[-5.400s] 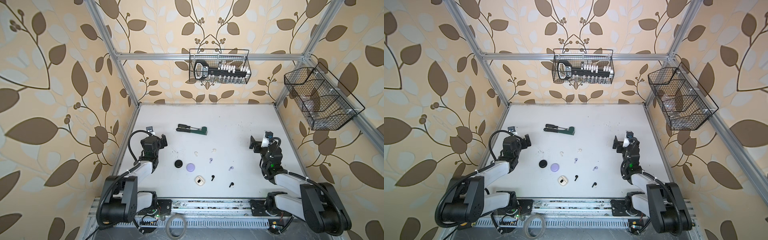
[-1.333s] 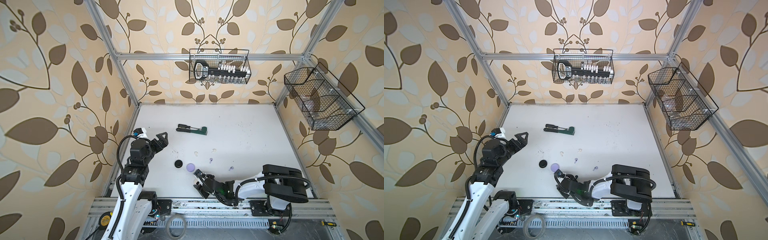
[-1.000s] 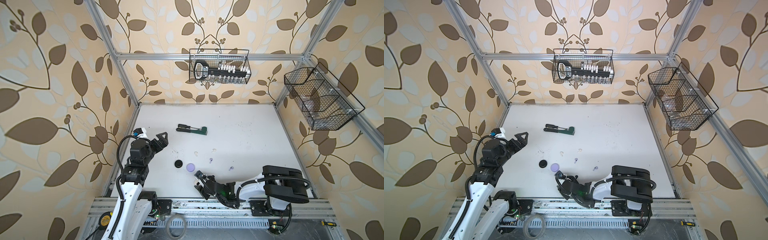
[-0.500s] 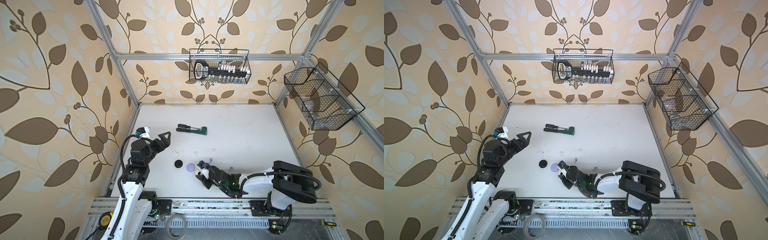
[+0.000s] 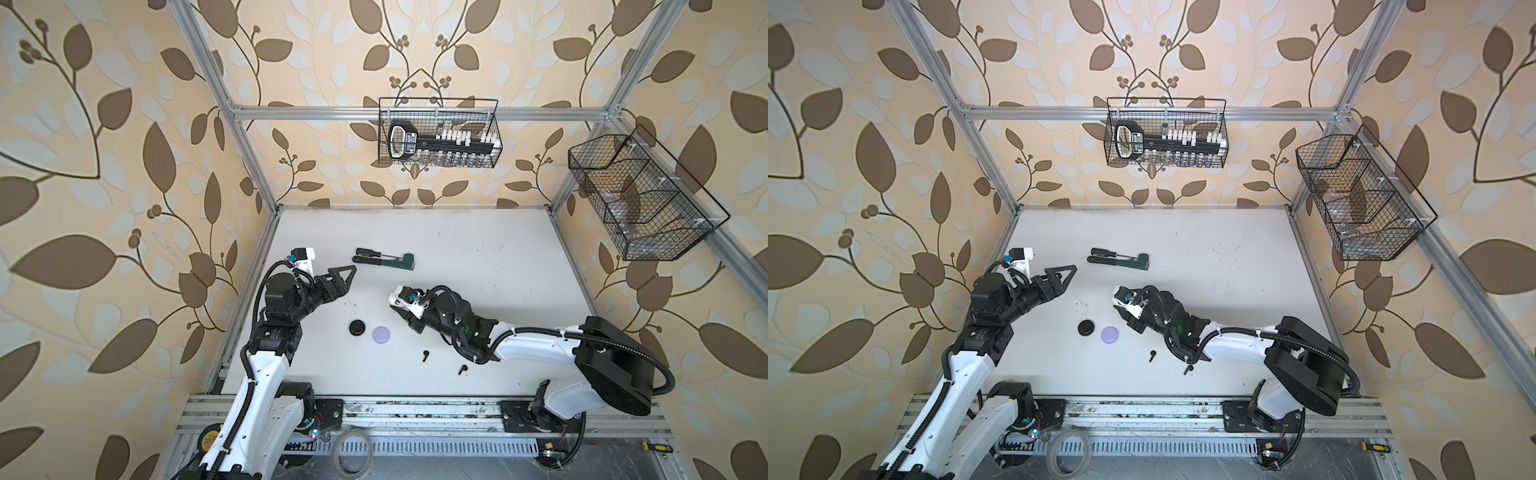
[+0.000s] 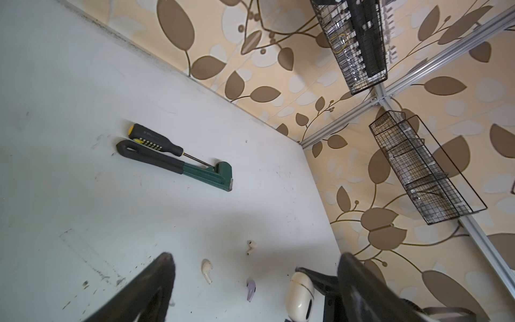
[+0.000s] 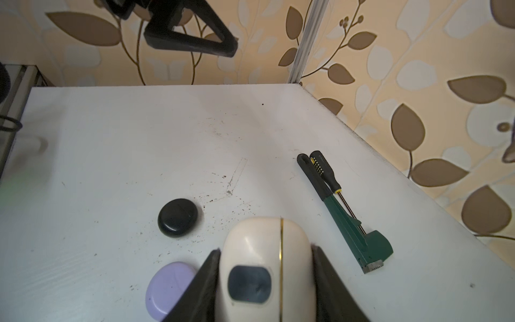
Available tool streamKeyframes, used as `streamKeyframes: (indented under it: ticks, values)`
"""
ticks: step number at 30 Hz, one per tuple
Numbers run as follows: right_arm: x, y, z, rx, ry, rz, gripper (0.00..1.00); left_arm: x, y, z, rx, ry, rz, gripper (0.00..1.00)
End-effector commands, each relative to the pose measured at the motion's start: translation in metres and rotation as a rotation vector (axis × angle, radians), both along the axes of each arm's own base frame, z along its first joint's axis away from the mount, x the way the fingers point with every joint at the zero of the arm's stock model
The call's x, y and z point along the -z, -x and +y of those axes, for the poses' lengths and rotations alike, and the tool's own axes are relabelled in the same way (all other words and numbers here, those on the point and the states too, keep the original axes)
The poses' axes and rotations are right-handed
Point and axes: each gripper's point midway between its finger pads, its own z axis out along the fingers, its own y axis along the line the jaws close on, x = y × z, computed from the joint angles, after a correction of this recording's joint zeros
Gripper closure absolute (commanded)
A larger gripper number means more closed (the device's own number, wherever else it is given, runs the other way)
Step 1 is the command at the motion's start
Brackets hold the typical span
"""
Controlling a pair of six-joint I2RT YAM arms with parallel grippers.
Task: Insert wireless bluetooth earbuds into charging case
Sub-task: Pass the charging case.
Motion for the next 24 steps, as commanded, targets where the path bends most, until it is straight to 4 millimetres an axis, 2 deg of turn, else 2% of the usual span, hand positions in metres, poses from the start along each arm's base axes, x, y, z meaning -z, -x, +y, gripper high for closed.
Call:
streamKeyframes:
  ticks: [1, 6, 9, 10, 12, 15, 19, 24]
  values:
    - [0.006, 0.014, -0.014, -0.051, 0.089, -0.093, 0.88, -0.010, 0.006, -0.016, 0.096, 0.021, -0.078, 0.09]
    - [-0.011, 0.021, -0.041, 0.006, 0.068, -0.168, 0.87, -0.005, 0.003, -0.025, 0.128, 0.012, -0.073, 0.12]
    - [-0.029, 0.024, -0.055, 0.057, 0.031, -0.224, 0.91, -0.010, 0.007, -0.047, 0.220, 0.011, -0.088, 0.15]
    - [-0.039, 0.025, -0.061, 0.081, 0.002, -0.251, 0.87, -0.011, 0.009, -0.055, 0.247, 0.002, -0.095, 0.16]
    - [-0.053, 0.025, -0.075, 0.124, -0.065, -0.287, 0.86, -0.011, 0.017, -0.069, 0.294, -0.019, -0.110, 0.17]
    - [-0.062, 0.026, -0.089, 0.146, -0.093, -0.320, 0.86, -0.012, 0.026, -0.082, 0.328, -0.061, -0.130, 0.16]
    - [-0.064, 0.029, -0.094, 0.136, -0.059, -0.322, 0.92, -0.014, 0.032, -0.087, 0.349, -0.066, -0.138, 0.15]
    - [-0.056, 0.043, -0.088, 0.052, -0.029, -0.340, 0.90, -0.020, 0.044, -0.102, 0.442, -0.046, -0.171, 0.15]
